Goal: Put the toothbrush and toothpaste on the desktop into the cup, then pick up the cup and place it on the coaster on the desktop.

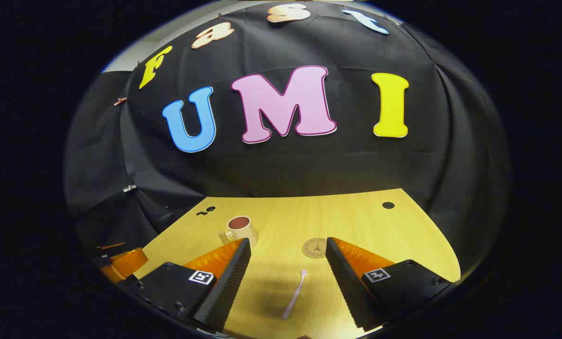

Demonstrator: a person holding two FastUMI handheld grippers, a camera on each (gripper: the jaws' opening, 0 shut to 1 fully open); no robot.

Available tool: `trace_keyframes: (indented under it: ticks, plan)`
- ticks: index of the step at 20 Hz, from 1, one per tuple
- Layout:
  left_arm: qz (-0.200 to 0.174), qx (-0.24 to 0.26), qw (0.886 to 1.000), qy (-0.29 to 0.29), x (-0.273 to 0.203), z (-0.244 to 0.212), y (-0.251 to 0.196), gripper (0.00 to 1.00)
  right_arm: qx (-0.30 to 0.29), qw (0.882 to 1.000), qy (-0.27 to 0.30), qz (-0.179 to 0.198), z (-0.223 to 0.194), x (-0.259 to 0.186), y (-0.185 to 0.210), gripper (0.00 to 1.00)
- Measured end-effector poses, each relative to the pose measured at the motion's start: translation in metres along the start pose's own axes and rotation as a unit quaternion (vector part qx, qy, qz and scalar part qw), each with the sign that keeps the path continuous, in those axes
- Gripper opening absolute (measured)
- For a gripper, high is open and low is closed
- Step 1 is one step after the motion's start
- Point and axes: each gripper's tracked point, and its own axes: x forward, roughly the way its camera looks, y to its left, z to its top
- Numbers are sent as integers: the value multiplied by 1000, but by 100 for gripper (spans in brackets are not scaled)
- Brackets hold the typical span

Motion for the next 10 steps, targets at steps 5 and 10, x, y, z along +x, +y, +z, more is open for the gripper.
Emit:
trace_keyframes:
  ticks: [5,10]
  plan:
    - [-6,-1,1000,2,7,0,-6,98,2,1000,-4,-8,3,4,-8,99]
    - [-10,11,1000,8,14,-2,-11,98,1,1000,-1,-6,1,7,-9,99]
